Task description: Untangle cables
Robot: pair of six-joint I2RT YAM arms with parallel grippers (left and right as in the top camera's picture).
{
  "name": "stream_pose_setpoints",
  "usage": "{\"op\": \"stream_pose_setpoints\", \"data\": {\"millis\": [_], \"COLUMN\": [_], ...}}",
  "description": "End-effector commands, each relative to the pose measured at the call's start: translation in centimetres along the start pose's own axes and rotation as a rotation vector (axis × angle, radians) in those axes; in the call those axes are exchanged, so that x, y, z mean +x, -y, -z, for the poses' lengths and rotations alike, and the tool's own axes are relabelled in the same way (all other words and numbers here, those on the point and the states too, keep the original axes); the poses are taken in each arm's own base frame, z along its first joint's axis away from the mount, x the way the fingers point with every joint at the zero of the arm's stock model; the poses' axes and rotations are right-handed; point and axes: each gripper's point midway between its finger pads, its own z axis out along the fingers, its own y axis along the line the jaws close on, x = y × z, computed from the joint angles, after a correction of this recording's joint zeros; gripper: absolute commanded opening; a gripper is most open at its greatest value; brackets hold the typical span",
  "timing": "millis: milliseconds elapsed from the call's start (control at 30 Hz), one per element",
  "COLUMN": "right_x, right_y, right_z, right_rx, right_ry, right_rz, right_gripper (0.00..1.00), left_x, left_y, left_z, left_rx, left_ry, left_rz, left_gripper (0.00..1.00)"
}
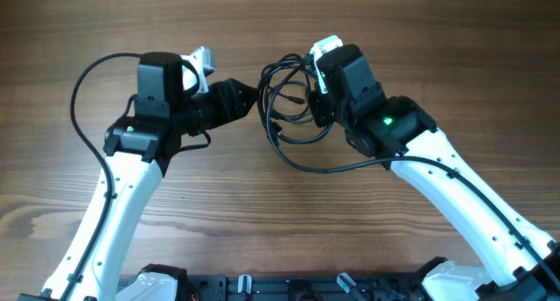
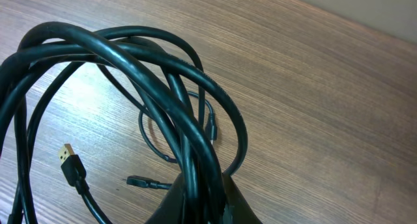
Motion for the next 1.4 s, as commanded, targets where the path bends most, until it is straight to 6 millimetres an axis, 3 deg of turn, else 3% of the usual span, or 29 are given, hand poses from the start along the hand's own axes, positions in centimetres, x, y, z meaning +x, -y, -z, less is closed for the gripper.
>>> {"op": "stream_pose_setpoints", "data": {"millis": [0, 200, 400, 733, 1033, 1367], "right_x": [-0.3, -0.4, -0.4, -0.4, -0.5, -0.4], "right_y": [-0.3, -1.4, -2.4, -2.6, -2.6, -2.6], "right_z": [-0.2, -0.2, -0.1, 0.0, 0.0, 0.0], "right_rx": [-0.022, -0.088, -0.143, -0.158, -0.158, -0.158], "right_ry": [0.011, 0.013, 0.009, 0.011, 0.012, 0.011], "right_rz": [-0.014, -0.013, -0.013, -0.013, -0.013, -0.01], "right_gripper": [0.05, 0.04, 0.04, 0.04, 0.04, 0.05], "left_x": [-0.2, -0.1, -0.1, -0.1, -0.1, -0.3], "left_y": [0.2, 0.2, 0.2, 0.2, 0.2, 0.4], "left_z": [-0.5, -0.8, -0.8, -0.8, -0.8, -0.7], "left_rx": [-0.034, -0.061, -0.061, -0.061, -0.061, -0.056], "left_ry": [0.016, 0.024, 0.025, 0.025, 0.025, 0.034], "left_rz": [-0.042, -0.057, -0.057, -0.057, -0.057, -0.062], "left_gripper": [0.58, 0.39, 0.35, 0.13, 0.04, 0.04]}}
